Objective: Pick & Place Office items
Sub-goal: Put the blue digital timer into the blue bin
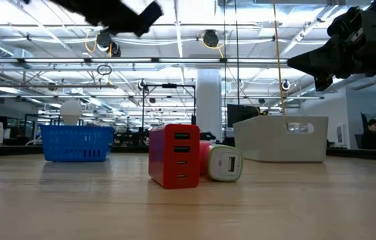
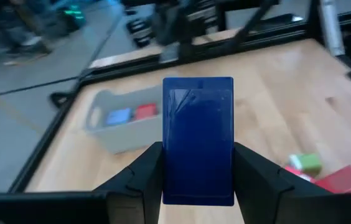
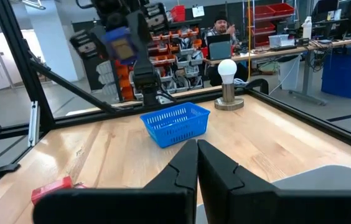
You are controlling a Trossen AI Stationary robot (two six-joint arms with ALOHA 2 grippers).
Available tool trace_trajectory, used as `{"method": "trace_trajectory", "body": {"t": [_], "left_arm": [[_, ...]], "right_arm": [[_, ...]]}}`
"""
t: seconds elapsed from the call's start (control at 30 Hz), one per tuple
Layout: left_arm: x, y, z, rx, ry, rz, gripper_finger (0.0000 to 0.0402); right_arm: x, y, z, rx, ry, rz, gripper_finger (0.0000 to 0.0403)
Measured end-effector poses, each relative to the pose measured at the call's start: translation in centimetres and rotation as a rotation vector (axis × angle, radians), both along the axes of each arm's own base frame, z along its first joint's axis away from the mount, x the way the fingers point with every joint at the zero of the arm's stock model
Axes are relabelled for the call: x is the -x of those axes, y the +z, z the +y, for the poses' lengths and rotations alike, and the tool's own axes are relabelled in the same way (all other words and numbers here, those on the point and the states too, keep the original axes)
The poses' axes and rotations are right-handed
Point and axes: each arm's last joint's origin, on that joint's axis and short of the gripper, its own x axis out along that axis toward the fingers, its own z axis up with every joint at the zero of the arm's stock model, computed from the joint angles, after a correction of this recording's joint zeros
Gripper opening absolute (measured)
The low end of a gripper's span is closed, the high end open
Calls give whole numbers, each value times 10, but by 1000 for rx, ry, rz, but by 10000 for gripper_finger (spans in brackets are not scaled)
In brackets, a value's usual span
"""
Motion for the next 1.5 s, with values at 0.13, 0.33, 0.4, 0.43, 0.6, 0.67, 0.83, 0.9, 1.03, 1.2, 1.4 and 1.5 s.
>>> {"method": "trace_trajectory", "body": {"t": [0.13,0.33,0.4,0.43,0.6,0.67,0.83,0.9,1.03,1.2,1.4,1.5], "left_arm": [[30,-7,2,27,85,-86,153],[66,-30,7,104,152,-190,153],[76,-37,9,136,161,-243,153],[81,-42,10,146,163,-265,153],[100,-61,14,170,191,-364,153],[107,-64,17,186,228,-395,153],[118,-71,20,203,254,-442,153],[121,-75,20,210,247,-450,153],[124,-88,20,212,208,-437,153],[126,-100,19,224,194,-432,153],[126,-99,20,227,195,-437,153],[126,-97,21,258,241,-455,153]], "right_arm": [[0,0,0,0,0,4,4],[-1,-2,0,1,-2,14,4],[-1,-2,0,3,-2,17,4],[-1,-2,0,4,-3,20,4],[-2,-3,0,2,-3,27,4],[-2,-3,0,2,-3,29,4],[-2,-4,0,5,-3,32,4],[-2,-4,0,5,-4,33,4],[-2,-4,0,5,-4,33,4],[-2,-4,0,5,-4,33,4],[-2,-3,0,2,-4,25,4],[-2,-3,0,-5,-4,25,4]]}}
